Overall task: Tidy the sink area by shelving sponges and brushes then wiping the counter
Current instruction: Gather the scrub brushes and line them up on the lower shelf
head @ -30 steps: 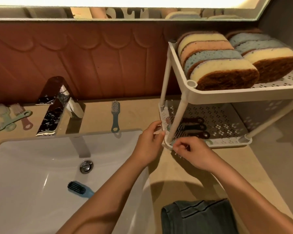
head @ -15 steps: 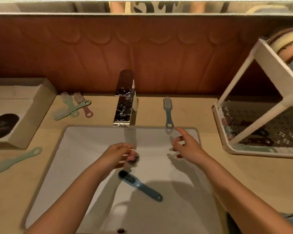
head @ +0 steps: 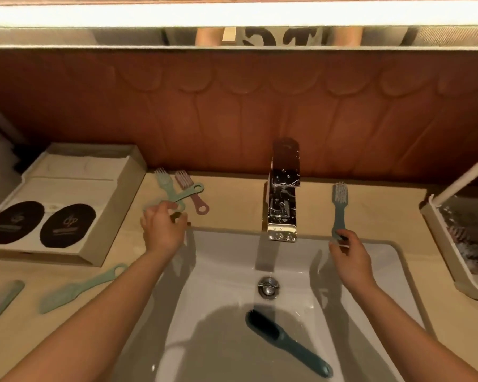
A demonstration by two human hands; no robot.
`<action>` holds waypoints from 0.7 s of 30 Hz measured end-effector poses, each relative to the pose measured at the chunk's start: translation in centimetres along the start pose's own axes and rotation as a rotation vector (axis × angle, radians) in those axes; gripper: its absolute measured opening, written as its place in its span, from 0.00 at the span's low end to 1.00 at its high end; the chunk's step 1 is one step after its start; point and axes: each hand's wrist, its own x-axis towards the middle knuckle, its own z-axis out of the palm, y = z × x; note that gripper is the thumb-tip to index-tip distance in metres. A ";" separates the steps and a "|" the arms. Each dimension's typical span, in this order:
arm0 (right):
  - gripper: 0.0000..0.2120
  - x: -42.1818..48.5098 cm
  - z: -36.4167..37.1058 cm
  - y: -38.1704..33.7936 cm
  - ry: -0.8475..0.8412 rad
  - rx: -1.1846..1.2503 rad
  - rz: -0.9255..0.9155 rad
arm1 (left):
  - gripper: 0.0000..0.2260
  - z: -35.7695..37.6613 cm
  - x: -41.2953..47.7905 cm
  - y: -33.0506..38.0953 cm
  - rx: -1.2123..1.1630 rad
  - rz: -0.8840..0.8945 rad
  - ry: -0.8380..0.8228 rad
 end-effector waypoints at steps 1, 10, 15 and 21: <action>0.15 0.0 0.1 -0.1 0.037 0.018 0.007 | 0.15 -0.3 1.0 0.1 0.095 0.021 0.009; 0.05 -0.9 2.7 -1.1 0.243 0.240 0.165 | 0.30 -1.5 5.4 -3.6 0.402 0.118 -0.145; 0.12 -1.3 3.3 -1.5 0.282 0.336 0.255 | 0.21 -1.7 5.0 -4.7 0.599 0.225 -0.080; 0.13 -1.8 3.4 -1.8 0.280 0.511 0.355 | 0.16 -2.4 4.7 -5.0 0.531 0.227 -0.128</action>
